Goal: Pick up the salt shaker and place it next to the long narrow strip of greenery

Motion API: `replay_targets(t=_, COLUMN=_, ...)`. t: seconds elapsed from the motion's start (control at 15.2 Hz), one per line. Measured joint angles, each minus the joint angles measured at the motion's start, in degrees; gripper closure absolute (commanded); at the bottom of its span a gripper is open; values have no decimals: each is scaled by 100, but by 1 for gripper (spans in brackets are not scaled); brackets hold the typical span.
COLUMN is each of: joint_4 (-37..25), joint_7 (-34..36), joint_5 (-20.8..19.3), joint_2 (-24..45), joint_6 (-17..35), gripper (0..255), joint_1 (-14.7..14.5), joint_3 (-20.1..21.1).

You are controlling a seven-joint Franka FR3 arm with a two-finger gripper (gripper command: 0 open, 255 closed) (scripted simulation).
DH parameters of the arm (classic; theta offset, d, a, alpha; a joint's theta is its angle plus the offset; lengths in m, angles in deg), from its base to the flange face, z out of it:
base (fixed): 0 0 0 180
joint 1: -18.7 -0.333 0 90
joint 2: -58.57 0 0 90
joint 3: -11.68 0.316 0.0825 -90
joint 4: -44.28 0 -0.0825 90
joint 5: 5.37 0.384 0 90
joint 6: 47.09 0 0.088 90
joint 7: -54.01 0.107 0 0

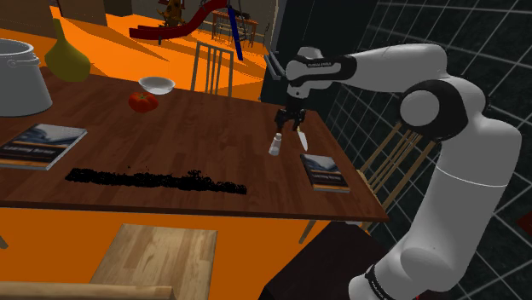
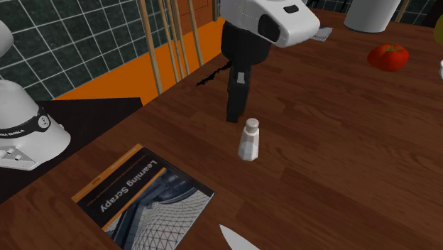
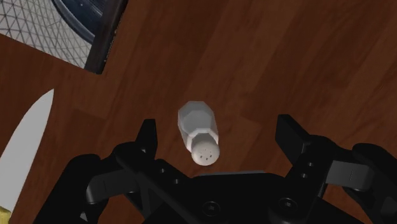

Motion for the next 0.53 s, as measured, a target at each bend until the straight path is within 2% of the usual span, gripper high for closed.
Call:
replay_targets(t=0.2, joint_4=-865, joint_7=-131, joint_5=180, joint_2=743, joint_6=-236, gripper=0, joint_1=157, joint_3=13)
replay_targets(t=0.53, joint_4=-740, joint_7=-161, joint_5=236, joint_2=921, joint_6=39, gripper=0, joint_1=163, joint_3=37)
